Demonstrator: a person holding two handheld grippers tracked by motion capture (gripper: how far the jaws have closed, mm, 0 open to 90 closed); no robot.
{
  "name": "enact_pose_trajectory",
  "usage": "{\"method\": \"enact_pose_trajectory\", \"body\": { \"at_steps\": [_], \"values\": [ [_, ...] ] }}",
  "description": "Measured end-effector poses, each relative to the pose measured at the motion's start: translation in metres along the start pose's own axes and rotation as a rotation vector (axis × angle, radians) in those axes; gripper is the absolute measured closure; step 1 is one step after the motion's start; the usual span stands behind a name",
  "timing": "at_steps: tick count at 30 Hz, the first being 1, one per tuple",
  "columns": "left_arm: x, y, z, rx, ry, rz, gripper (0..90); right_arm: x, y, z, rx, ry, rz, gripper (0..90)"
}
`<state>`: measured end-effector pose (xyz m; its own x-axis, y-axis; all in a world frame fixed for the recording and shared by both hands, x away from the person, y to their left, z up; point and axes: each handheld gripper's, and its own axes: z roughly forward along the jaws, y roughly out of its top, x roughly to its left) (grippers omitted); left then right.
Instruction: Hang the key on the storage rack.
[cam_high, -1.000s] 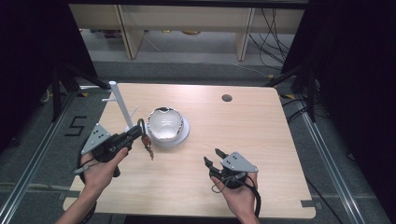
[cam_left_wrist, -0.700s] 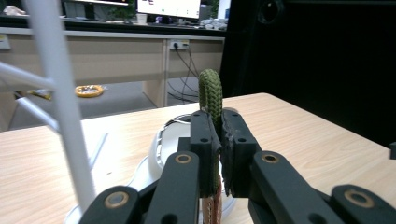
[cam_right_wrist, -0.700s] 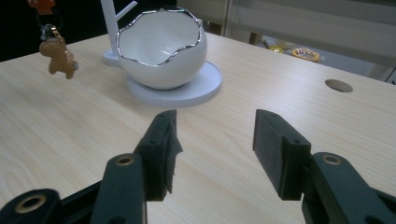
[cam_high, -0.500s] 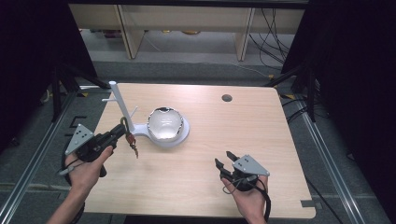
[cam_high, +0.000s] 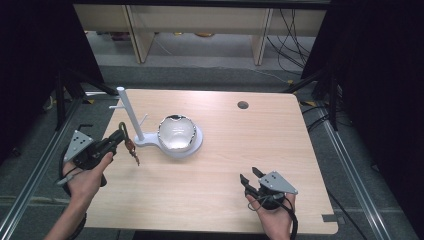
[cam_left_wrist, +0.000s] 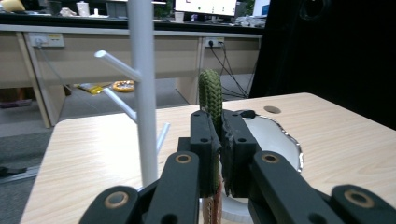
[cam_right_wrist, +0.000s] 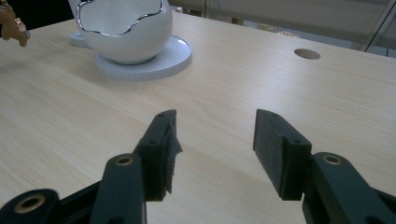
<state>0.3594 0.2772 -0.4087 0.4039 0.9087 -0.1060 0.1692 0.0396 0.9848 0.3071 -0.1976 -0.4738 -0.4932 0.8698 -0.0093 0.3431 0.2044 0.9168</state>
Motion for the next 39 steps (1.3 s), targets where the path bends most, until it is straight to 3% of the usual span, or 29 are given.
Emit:
{"method": "enact_pose_trajectory", "body": {
  "at_steps": [9, 20, 27, 30, 39],
  "values": [
    [0.011, 0.001, 0.001, -0.004, 0.050, 0.008, 84.0, -0.008, -0.004, -0.005, 0.017, -0.015, 0.006, 49.8],
    [0.024, 0.003, 0.004, 0.003, 0.111, 0.032, 84.0, -0.007, -0.005, -0.005, 0.018, -0.029, 0.025, 49.7],
    [0.030, 0.003, 0.008, 0.005, 0.147, 0.038, 84.0, -0.008, -0.005, -0.004, 0.017, -0.023, -0.005, 49.8],
    [0.033, 0.004, 0.010, 0.002, 0.165, 0.042, 84.0, -0.006, -0.006, -0.004, 0.023, -0.010, 0.039, 49.8],
    [0.039, 0.006, 0.019, 0.013, 0.207, 0.046, 84.0, -0.007, -0.007, -0.002, 0.003, -0.005, 0.029, 50.0]
  ]
}}
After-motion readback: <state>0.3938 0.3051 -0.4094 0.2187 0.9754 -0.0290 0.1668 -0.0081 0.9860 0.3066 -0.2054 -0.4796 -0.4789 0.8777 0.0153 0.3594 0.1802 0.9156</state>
